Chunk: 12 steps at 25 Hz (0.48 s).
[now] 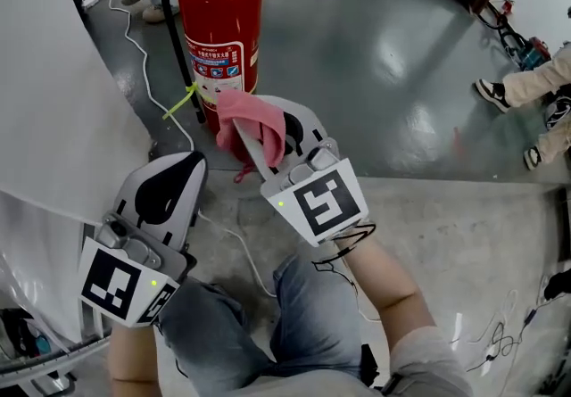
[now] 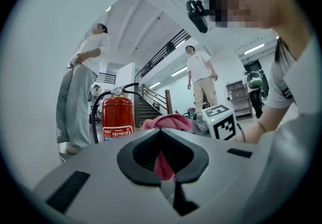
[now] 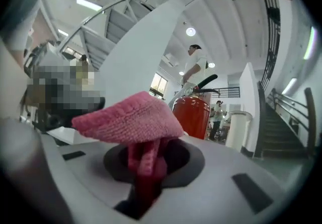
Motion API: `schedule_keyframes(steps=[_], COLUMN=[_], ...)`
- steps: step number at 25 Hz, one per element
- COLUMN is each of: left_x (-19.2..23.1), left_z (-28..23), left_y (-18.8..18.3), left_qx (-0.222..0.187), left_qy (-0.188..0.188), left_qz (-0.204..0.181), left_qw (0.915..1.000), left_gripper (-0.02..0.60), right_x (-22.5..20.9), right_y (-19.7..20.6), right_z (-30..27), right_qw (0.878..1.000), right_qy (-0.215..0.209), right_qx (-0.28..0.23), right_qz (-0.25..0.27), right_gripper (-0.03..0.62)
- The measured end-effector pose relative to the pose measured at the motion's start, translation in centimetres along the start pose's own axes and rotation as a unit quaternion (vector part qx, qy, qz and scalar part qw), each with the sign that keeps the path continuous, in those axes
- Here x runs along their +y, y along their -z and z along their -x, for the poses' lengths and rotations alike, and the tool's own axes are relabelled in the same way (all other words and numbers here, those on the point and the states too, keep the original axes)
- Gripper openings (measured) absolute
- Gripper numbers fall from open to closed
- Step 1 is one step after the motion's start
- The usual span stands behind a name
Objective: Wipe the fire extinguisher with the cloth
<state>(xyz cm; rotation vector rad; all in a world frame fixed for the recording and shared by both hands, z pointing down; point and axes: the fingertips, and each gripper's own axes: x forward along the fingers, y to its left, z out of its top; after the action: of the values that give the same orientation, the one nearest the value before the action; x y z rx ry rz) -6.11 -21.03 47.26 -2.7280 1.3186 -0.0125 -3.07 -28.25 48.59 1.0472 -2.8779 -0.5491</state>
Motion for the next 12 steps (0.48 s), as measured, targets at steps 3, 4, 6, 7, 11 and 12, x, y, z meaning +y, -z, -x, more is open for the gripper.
schedule_keyframes(steps=[3, 4, 6, 7, 11, 12], left_x=[-0.6, -0.7, -0.8, -0.6, 0.6, 1.2], left_z=[-0.1, -0.1, -0.5, -0.8, -2.3, -2.6], left_y=[-0.1, -0.1, -0.4, -0.7, -3.2, -4.3], left_qx=[0.0, 0.001, -0.001, -0.001, 0.011, 0.01], left_qy=[0.003, 0.004, 0.006, 0.008, 0.018, 0.02], left_qz=[-0.001, -0.001, 0.003, 0.007, 0.022, 0.026], left_qw=[1.0, 1.0, 1.0, 0.9999, 0.9995, 0.9994], left_gripper=[0.005, 0.005, 0.005, 0.005, 0.005, 0.005], right_x=[1.0, 1.2, 1.1, 0.9, -0.4, -0.8], right_y=[-1.7, -2.1, -2.8, -3.2, -5.8, -6.7], right_z=[2.9, 3.6, 4.3, 4.4, 3.6, 3.2], right_qw=[0.999, 0.998, 0.997, 0.997, 0.995, 0.994], right_qy=[-0.021, -0.024, -0.024, -0.022, -0.016, -0.015], right_qx=[-0.017, -0.017, -0.018, -0.02, -0.02, -0.017], right_qz=[-0.045, -0.055, -0.067, -0.072, -0.097, -0.106], right_gripper=[0.063, 0.063, 0.063, 0.063, 0.063, 0.063])
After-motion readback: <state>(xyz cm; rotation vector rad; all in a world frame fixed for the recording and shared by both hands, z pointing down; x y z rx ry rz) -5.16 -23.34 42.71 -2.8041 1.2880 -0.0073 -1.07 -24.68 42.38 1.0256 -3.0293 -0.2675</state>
